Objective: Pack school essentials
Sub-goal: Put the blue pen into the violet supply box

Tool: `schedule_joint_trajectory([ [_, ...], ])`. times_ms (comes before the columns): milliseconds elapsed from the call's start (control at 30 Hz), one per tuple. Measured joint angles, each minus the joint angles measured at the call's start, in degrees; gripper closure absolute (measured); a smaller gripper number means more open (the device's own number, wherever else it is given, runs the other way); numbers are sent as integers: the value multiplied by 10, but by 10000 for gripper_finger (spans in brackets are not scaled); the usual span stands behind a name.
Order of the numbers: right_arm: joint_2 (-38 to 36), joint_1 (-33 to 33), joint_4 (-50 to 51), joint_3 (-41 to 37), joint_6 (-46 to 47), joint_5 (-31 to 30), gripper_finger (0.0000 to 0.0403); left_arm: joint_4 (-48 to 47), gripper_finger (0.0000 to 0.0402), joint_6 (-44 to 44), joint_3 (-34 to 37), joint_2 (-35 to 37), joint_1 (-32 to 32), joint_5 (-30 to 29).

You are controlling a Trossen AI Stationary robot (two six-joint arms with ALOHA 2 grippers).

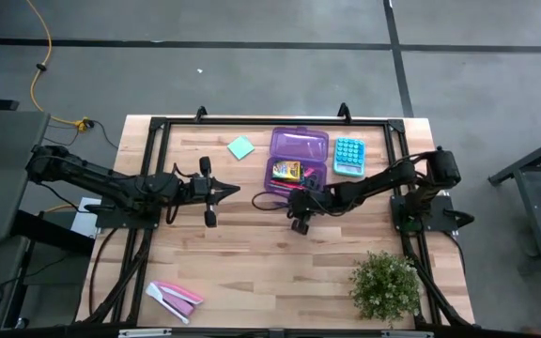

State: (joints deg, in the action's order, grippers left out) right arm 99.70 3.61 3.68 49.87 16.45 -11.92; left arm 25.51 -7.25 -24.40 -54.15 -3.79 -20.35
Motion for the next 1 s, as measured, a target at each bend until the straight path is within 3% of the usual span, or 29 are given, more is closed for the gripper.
schedule_joint_trajectory([
  [200,31,-3,-12,0,-23,23,248,0,401,0,0,0,0,0],
  [433,61,-2,-19,2,-15,13,245,0,401,0,0,0,0,0],
  [567,62,-2,-18,2,-19,12,275,0,401,0,0,0,0,2],
  [800,63,-2,-9,2,-21,5,386,0,401,0,0,0,0,2],
  [1000,53,5,-3,2,-39,-2,379,0,401,0,0,0,0,2],
])
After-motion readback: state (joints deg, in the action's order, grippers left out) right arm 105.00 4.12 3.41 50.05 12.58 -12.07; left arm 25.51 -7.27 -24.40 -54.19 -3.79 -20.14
